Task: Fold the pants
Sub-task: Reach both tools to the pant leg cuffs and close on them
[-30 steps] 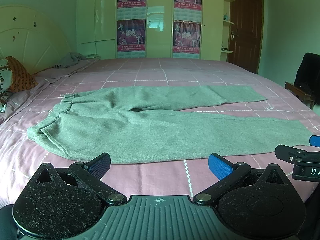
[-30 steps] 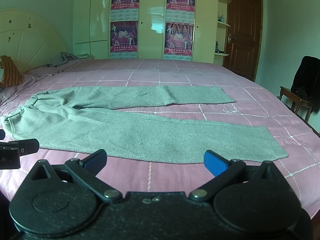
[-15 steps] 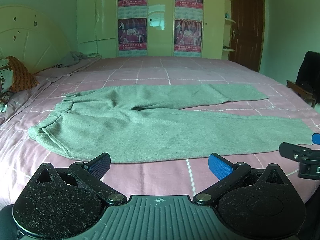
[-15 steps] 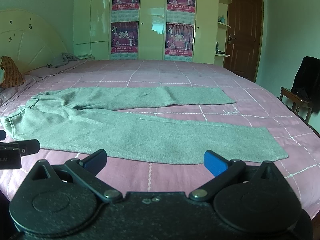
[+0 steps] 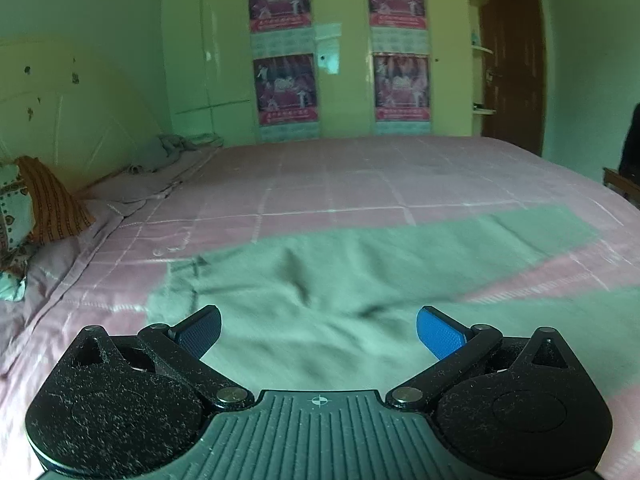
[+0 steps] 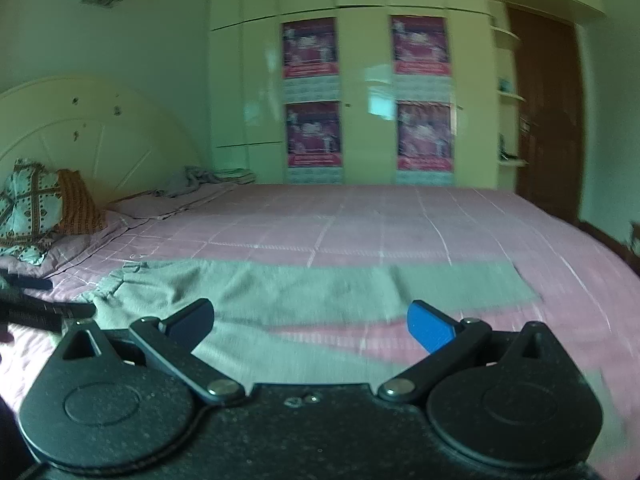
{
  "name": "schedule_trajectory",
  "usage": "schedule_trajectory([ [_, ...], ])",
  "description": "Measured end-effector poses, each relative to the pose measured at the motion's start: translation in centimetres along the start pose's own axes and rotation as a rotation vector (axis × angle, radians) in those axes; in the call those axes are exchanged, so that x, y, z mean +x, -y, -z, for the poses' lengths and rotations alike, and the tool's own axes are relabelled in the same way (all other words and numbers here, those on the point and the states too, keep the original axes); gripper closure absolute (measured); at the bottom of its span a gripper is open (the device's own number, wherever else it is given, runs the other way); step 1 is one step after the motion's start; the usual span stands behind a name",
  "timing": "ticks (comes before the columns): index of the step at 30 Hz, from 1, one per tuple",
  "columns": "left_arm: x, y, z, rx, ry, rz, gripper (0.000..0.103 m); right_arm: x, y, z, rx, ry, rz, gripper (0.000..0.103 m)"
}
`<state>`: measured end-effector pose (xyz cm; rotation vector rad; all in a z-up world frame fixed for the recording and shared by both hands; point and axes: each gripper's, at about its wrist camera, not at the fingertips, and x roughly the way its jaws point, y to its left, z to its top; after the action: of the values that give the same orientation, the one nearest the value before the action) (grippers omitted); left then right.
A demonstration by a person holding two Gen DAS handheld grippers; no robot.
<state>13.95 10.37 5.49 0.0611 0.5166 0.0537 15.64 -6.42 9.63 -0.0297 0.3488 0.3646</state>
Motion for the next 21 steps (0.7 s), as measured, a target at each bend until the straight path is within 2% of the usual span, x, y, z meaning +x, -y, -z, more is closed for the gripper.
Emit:
schedule_trajectory([
  [3,3.8,-4.9,-1.9,-0.034,0.002,-0.009,0.0,4.0,0.6,-2.7,-0.046,-0.052,-0.066,0.001],
  [4,5.3,-6.5,-2.6,-0.038,-0.019,-0.03,0.0,5.3,0.9,-3.4,-0.047,-0.059,-0.111,0.012],
  [5,6.7,-8.0,-3.1,-0.043,-0.034,-0.017,0.004,7.1,1.0,-4.3,-0.064,-0.077,-0.141,0.03],
  [6,8.1,-9.3,-3.5,-0.04,-0.043,-0.018,0.017,8.5,0.9,-4.8,-0.089,-0.09,-0.143,0.038],
  [7,9.6,-10.4,-4.0,-0.022,-0.066,-0.032,0.02,10.0,0.9,-5.3,-0.109,-0.103,-0.15,0.044],
  [12,17.2,-15.4,-4.6,-0.043,-0.115,-0.077,0.019,18.2,1.1,-7.0,-0.114,-0.174,-0.237,0.042],
  [15,21.7,-17.6,-4.4,-0.07,-0.192,-0.049,0.018,22.3,0.6,-7.2,-0.113,-0.206,-0.281,0.041],
  [19,26.4,-18.6,-3.9,0.001,-0.251,-0.043,0.018,27.6,-0.1,-6.6,-0.156,-0.257,-0.301,0.043],
  [21,28.1,-19.3,-3.8,-0.01,-0.273,-0.031,0.018,30.1,-0.5,-5.9,-0.18,-0.279,-0.304,0.043],
])
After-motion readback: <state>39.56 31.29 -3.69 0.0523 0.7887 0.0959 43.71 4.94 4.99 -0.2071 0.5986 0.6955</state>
